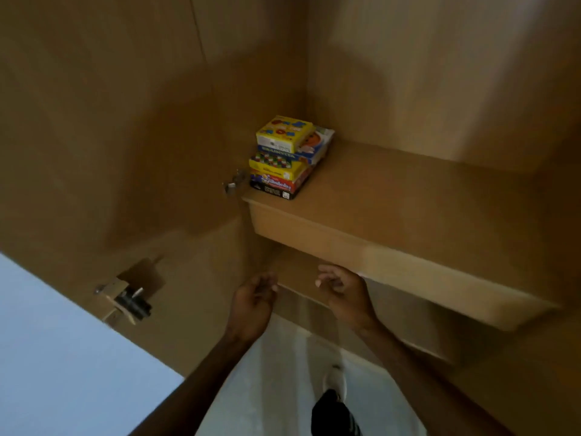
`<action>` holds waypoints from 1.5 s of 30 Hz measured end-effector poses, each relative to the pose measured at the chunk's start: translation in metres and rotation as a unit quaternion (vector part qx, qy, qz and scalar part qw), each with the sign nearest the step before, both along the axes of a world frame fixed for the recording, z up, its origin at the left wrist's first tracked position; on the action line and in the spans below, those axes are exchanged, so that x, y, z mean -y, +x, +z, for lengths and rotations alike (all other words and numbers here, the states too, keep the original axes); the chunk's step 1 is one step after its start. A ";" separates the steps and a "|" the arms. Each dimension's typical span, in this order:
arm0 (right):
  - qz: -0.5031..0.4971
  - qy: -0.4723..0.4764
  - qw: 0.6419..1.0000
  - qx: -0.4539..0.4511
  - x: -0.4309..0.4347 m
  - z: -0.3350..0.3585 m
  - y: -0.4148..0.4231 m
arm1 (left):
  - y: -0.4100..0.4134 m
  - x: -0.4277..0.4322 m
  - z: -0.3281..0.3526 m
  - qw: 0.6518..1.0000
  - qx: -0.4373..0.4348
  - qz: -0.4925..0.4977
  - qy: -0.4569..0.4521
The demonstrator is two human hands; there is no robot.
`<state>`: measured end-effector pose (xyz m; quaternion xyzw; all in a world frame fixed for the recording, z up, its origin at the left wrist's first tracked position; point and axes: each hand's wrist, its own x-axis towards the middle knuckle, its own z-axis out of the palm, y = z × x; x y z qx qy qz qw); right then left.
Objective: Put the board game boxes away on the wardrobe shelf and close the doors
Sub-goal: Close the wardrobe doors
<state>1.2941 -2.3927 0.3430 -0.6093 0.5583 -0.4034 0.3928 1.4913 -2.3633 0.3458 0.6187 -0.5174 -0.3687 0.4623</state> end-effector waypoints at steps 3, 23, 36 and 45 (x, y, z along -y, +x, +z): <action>-0.046 0.000 0.999 -0.017 -0.066 0.004 -0.021 | -0.011 -0.044 -0.002 0.999 -0.012 -0.034 0.013; -0.290 -0.052 0.952 -0.084 -0.452 0.045 -0.279 | -0.314 -0.301 0.031 0.958 -0.056 -0.279 -0.029; -0.290 -0.115 0.949 -0.038 -0.458 0.110 -0.387 | -0.433 -0.381 0.117 0.927 -0.076 -0.360 -0.078; -0.177 -0.128 0.975 -0.030 -0.435 0.109 -0.355 | -0.384 -0.371 0.118 0.937 -0.079 -0.326 -0.097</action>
